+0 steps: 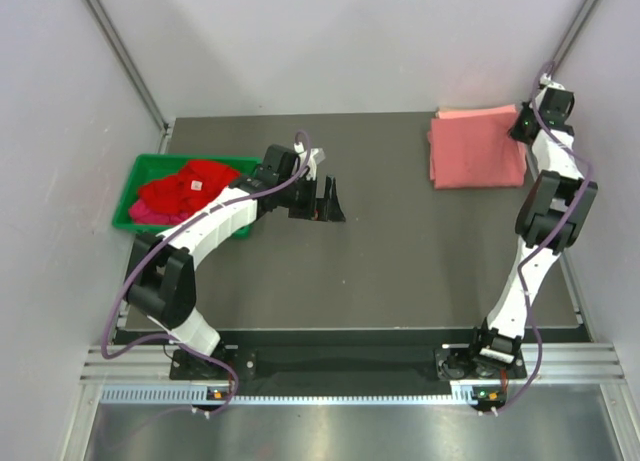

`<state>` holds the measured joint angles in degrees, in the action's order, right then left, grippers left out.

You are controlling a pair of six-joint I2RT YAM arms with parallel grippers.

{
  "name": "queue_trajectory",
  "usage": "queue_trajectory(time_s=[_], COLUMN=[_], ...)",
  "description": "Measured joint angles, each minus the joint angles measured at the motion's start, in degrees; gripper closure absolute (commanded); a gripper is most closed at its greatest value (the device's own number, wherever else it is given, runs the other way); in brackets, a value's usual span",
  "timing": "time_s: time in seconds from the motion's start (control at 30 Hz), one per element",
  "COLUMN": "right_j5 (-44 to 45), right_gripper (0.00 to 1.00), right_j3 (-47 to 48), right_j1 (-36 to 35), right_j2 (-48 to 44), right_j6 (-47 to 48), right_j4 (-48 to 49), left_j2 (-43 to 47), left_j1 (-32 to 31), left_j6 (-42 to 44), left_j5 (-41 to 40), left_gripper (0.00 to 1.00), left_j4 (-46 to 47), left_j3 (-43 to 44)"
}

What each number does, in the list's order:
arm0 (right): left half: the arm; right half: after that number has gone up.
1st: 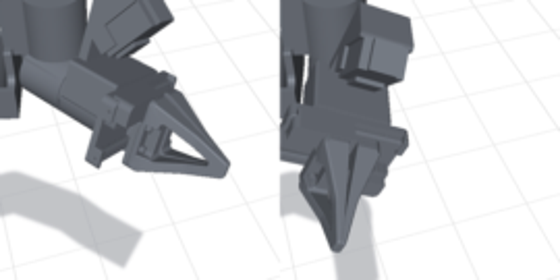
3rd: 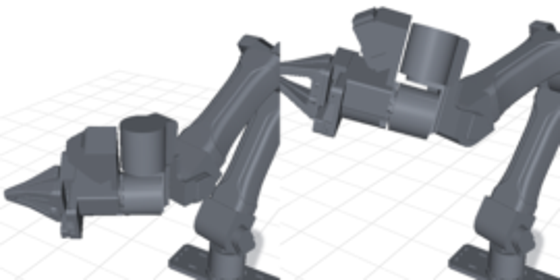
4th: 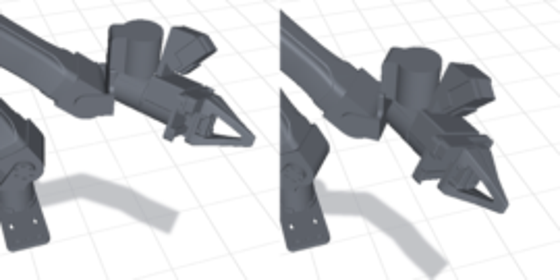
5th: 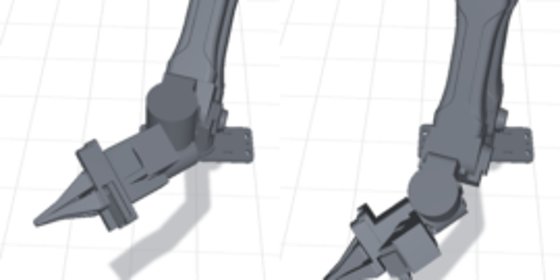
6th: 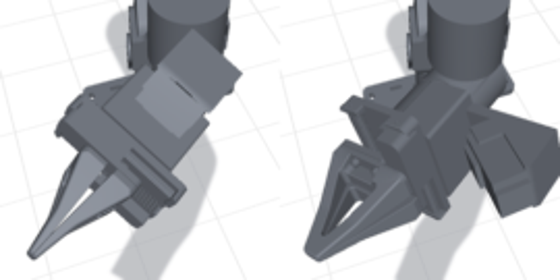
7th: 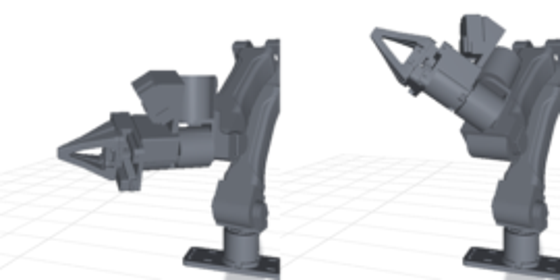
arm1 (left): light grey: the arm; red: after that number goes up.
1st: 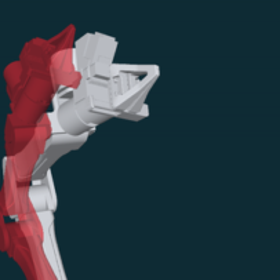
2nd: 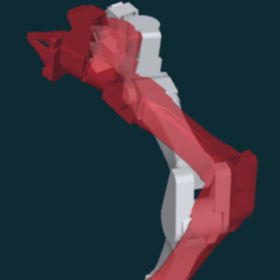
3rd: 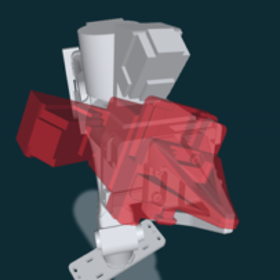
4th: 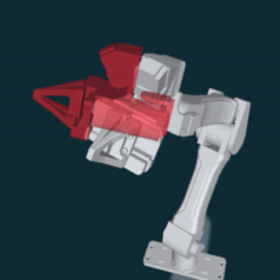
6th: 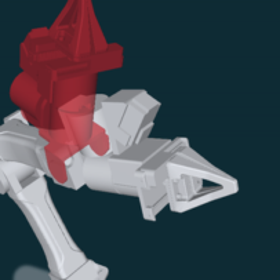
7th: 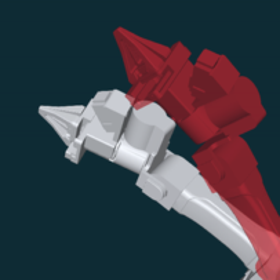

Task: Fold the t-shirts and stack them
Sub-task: Neatly place the folded tshirt to the corner

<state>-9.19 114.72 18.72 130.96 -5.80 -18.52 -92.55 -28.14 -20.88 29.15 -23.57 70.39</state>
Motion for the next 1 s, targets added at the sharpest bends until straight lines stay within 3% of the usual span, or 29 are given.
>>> queue_trajectory(time_s=[0.37, 0.7, 1.0], right_j5=[-3.6, -2.9, -2.0], right_gripper=[1.00, 1.00, 1.00], right_j3=[-8.9, -9.7, -5.6], right_j1=[0.5, -5.2, -6.4], right_j2=[-1.4, -8.2, -8.7], right_j6=[-2.6, -1.9, -3.1], right_j4=[8.5, 7.3, 2.9], left_j2=[0.0, 0.0, 0.0], left_j1=[0.0, -0.1, -0.1], left_j6=[0.0, -0.2, -0.2], left_j5=[0.6, 1.3, 1.6], left_gripper=[0.01, 0.01, 0.01], left_j4=[0.0, 0.0, 0.0], left_j3=[0.0, 0.0, 0.0])
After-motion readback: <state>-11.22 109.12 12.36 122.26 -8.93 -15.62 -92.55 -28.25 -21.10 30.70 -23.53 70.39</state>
